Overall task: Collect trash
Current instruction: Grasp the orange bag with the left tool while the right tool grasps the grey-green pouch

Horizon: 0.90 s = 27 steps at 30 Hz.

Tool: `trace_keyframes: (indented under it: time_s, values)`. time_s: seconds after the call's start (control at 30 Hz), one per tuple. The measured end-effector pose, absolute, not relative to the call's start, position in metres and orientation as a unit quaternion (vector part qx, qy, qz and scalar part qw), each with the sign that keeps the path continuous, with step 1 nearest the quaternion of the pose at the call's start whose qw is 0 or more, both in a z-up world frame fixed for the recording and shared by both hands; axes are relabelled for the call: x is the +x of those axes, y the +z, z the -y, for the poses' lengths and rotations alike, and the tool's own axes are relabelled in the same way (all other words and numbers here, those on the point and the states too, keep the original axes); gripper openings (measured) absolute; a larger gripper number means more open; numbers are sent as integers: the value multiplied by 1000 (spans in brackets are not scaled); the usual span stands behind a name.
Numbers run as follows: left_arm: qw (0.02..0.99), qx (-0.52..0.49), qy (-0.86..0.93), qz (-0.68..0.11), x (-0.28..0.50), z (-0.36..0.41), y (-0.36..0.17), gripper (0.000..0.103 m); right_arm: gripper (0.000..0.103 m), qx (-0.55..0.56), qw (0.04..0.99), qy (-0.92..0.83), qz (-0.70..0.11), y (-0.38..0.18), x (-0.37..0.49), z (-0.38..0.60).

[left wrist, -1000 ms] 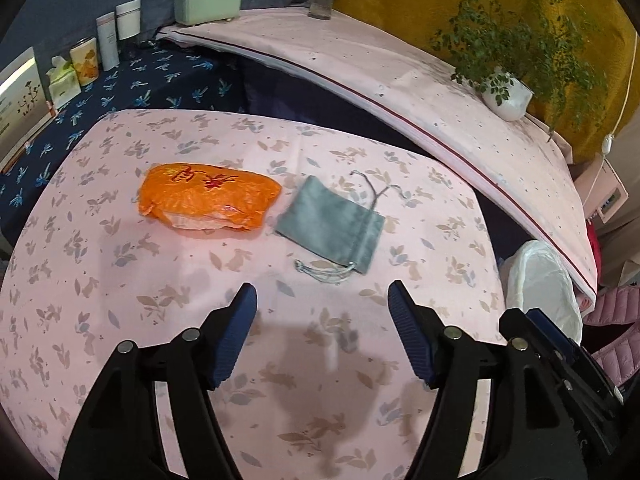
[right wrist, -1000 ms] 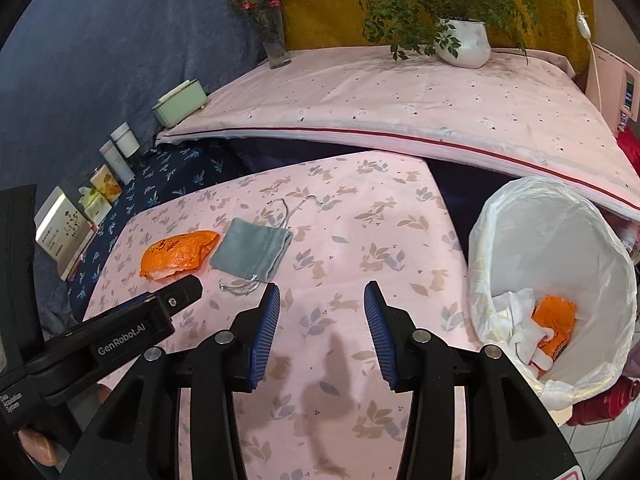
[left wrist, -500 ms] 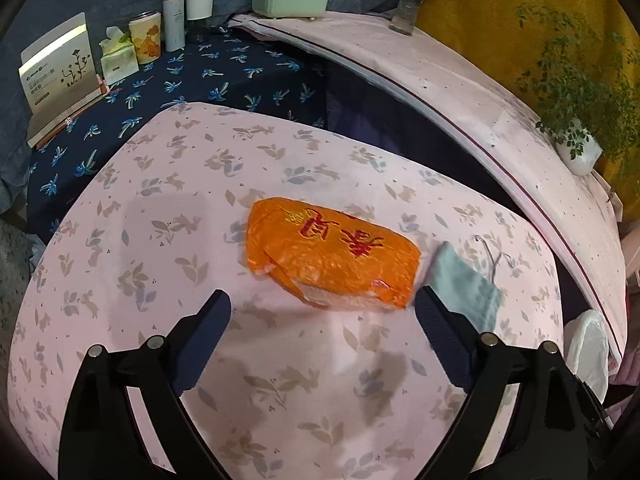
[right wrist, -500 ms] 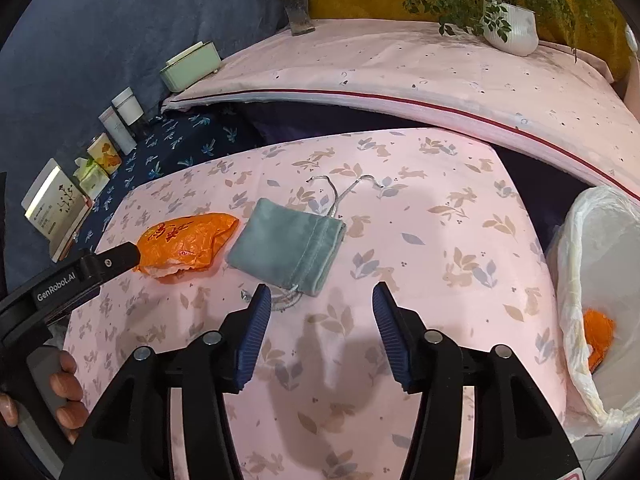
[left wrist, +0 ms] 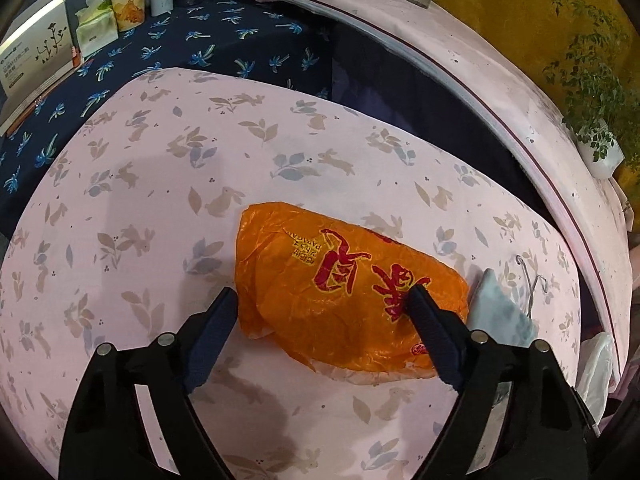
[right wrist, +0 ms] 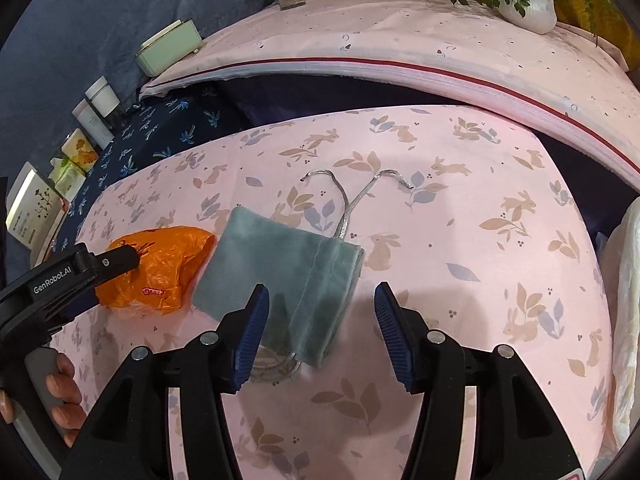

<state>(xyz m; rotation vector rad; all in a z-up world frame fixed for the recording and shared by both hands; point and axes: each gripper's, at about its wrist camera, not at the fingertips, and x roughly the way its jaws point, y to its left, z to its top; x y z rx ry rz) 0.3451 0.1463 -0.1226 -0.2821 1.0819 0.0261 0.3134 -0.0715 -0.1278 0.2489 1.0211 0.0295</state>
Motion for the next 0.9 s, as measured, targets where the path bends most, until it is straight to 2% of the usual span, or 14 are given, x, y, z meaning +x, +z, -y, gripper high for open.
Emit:
trace_keyframes:
  time_s: [0.07,0.17,0.4,0.5,0.63,0.9]
  values:
    - [851,-121,5,-511,342,-139,-123,71,54,108,867,13,-486,-130,313,69]
    - [853,-111,-3,-510,337,-131,-124,62,51,88,871,8,-483,-131,310,64]
    - [853,-99,-24,-512,315,-111,-124,46,20,82,871,6,-484,-132,294,68]
    - [850,-101,-38,-515,303,-101,-125,40,13,98,869,11,-486,-132,281,74]
    - [849,-102,-53,-516,282,-86,-125,31,10,112,866,13,-488,-132,259,82]
    - [846,-86,-80,-520,245,-48,-121,22,8,120,862,8,-492,-130,218,101]
